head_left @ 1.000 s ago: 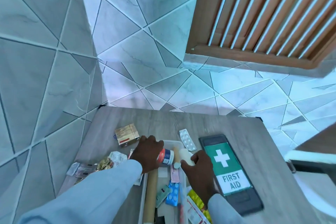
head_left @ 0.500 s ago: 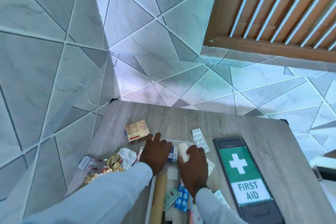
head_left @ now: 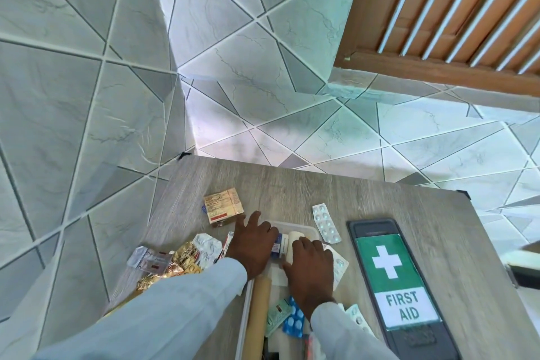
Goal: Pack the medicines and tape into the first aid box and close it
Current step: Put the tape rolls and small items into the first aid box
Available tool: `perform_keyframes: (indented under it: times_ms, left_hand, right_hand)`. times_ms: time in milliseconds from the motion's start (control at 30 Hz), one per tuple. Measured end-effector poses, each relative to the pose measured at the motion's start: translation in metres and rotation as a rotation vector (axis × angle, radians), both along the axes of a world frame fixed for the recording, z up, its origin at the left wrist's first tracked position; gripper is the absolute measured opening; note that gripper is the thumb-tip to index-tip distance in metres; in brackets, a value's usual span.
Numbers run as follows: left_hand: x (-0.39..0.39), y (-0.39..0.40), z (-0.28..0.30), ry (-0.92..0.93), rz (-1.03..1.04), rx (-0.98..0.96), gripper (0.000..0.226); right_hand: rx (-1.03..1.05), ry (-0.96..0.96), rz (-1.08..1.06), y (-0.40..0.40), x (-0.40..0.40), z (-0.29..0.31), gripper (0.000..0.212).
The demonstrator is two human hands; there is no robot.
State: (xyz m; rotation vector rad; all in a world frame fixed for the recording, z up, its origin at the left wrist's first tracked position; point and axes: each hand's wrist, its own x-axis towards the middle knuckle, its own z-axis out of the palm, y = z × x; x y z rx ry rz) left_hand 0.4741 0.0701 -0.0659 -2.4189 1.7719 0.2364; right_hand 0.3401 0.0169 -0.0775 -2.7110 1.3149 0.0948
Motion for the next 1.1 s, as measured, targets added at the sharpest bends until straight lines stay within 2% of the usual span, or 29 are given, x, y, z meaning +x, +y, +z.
perform_keyframes:
  times_ms: [133, 300, 433, 667, 767, 867, 1000, 1100]
  left_hand:
    - [0.001, 0.0, -0.003, 0.026, 0.005, -0.017, 0.049]
    - [0.004, 0.001, -0.006, 0.003, -0.026, -0.024, 0.047]
    - [0.002, 0.002, -0.008, -0.019, -0.037, -0.023, 0.048]
    - [0.003, 0.017, -0.005, -0.002, -0.02, -0.104, 0.053]
    - [0.012, 0.032, 0.001, 0.04, 0.014, -0.177, 0.047]
    - [0.023, 0.051, 0.009, 0.129, 0.064, -0.271, 0.037]
    - [0.033, 0.08, 0.009, 0.181, 0.135, -0.357, 0.028]
    - [0.03, 0.098, 0.007, 0.208, 0.208, -0.337, 0.032]
  right_hand:
    - [0.012, 0.098, 0.067, -0.004, -0.001, 0.002, 0.031]
    - [-0.067, 0.194, 0.149, 0.0, -0.003, 0.002, 0.022]
    - [-0.104, 0.264, 0.226, 0.004, -0.003, 0.009, 0.042]
    - [-0.026, 0.38, 0.246, 0.01, 0.0, 0.029, 0.046]
    - [0.011, 0.405, 0.231, 0.006, 0.002, 0.026, 0.05]
    - [0.039, 0.352, 0.223, 0.004, -0.004, 0.022, 0.056]
    - [0.024, 0.121, 0.204, 0.026, -0.014, 0.025, 0.056]
    - [0.244, 0.11, 0.343, 0.067, -0.022, 0.024, 0.072]
